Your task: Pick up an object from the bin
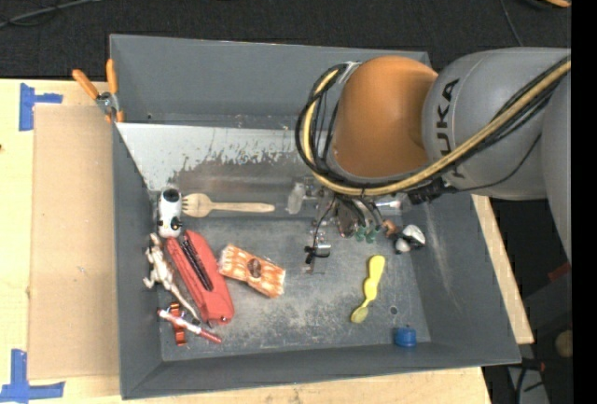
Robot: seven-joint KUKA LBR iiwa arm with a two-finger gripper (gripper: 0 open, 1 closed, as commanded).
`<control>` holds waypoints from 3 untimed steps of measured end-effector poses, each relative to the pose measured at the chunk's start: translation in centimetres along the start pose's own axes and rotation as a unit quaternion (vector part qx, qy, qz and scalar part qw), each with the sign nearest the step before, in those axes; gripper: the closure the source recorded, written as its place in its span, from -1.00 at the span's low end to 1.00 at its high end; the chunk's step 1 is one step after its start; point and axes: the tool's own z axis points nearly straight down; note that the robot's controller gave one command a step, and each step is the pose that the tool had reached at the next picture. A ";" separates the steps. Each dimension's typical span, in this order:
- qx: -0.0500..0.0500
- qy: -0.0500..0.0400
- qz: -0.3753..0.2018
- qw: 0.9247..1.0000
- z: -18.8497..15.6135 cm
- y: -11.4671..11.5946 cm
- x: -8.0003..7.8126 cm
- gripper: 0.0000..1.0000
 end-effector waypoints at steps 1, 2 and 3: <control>0.000 -0.004 0.001 1.000 -0.4 0.0 -0.2 -1.00; -0.001 -0.004 0.080 0.997 5.7 2.6 0.3 -1.00; 0.000 -0.005 -0.016 1.000 6.5 5.3 1.1 -1.00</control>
Offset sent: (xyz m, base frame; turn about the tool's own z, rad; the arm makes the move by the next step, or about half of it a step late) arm -0.0074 0.0406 -0.0915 0.2445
